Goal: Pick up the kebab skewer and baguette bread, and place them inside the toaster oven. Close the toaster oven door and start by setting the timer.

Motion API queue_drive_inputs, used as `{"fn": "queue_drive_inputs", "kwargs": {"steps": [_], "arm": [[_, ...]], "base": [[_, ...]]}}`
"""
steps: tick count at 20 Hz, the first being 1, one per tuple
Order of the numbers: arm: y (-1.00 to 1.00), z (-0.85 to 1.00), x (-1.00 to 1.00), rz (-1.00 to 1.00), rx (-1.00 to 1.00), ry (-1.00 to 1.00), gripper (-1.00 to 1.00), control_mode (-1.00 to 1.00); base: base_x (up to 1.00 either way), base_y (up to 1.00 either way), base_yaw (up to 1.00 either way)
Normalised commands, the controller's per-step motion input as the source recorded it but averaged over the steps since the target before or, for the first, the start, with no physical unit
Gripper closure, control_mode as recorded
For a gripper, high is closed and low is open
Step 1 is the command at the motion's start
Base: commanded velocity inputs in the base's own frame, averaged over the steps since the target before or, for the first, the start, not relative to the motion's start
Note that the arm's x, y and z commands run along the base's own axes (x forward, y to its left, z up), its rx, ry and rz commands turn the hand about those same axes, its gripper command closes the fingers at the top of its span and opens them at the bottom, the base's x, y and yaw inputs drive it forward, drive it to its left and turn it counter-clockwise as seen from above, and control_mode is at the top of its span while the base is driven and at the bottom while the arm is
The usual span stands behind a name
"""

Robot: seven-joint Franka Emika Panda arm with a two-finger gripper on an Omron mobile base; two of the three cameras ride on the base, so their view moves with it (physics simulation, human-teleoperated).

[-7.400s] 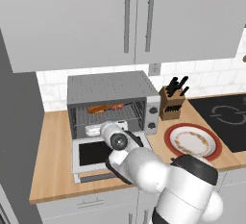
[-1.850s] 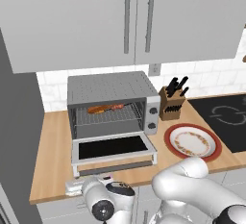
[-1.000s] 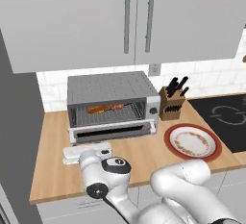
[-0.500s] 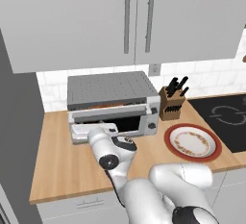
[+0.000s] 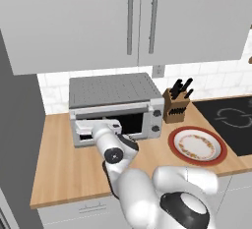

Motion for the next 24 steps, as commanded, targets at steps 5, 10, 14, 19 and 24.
{"fn": "queue_drive_inputs", "kwargs": {"steps": [5, 10, 14, 19, 24], "arm": [[0.00, 0.03, 0.02, 0.00, 0.00, 0.08, -1.00, -1.00], [0.00, 0.00, 0.15, 0.00, 0.00, 0.05, -1.00, -1.00], [0.02, 0.04, 0.12, 0.00, 0.00, 0.11, -1.00, -1.00], [-0.06, 0.27, -0.28, 0.00, 0.00, 0.13, -1.00, -1.00], [-0.13, 0.48, -0.47, 0.00, 0.00, 0.20, -1.00, -1.00]], "base": [[0.00, 0.00, 0.00], [0.00, 0.00, 0.00], [0.00, 0.00, 0.00], [0.00, 0.00, 0.00], [0.00, 0.00, 0.00]]}}
